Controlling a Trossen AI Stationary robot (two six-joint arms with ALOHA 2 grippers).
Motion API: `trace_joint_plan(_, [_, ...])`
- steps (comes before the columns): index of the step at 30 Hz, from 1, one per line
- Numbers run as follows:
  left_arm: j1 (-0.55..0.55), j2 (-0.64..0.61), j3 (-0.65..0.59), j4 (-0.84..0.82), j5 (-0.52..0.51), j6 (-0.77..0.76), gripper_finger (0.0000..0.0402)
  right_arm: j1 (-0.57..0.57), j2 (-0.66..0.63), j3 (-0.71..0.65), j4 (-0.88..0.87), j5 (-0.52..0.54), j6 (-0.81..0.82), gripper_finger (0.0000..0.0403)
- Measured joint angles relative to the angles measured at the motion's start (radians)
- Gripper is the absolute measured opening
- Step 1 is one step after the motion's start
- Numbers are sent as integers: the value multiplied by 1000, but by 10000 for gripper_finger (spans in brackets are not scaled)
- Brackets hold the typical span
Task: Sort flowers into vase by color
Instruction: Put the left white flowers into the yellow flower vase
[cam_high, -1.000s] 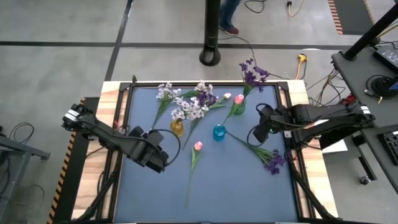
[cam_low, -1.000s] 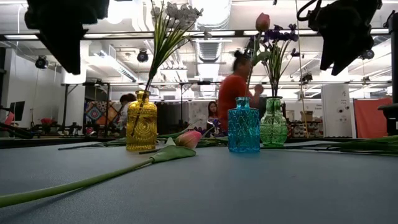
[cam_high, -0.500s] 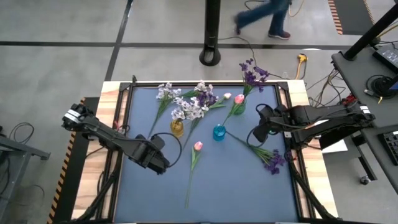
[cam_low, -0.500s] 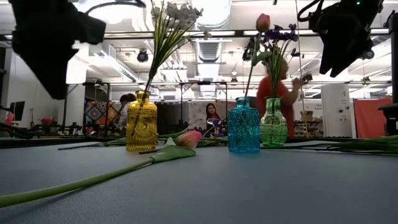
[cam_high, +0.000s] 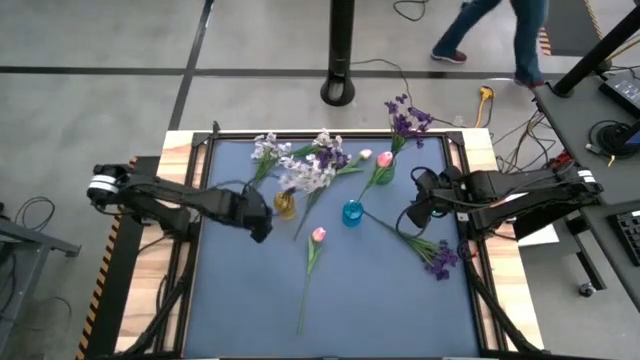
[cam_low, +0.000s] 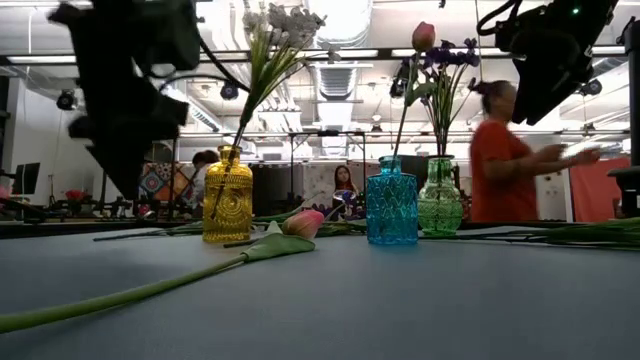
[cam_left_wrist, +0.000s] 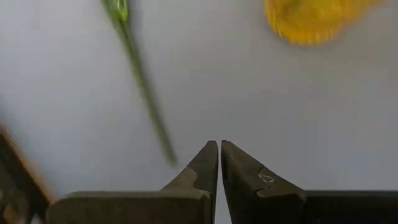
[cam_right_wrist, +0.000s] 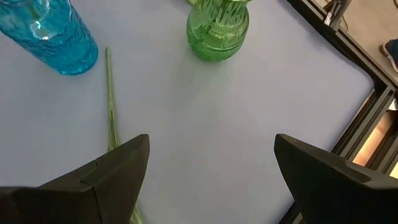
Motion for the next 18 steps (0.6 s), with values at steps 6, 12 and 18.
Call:
trace_joint_plan(6, [208,-83,-122,110,11,148,31,0,0,-14,4,-2,-3,338])
trace_joint_plan(12, [300,-139,-182,137,22,240,110,0,0,-25,12,-12,0,338])
trace_joint_plan(18, [309,-150,-235,325,-7,340,189,0,0,-27,23,-12,1,338])
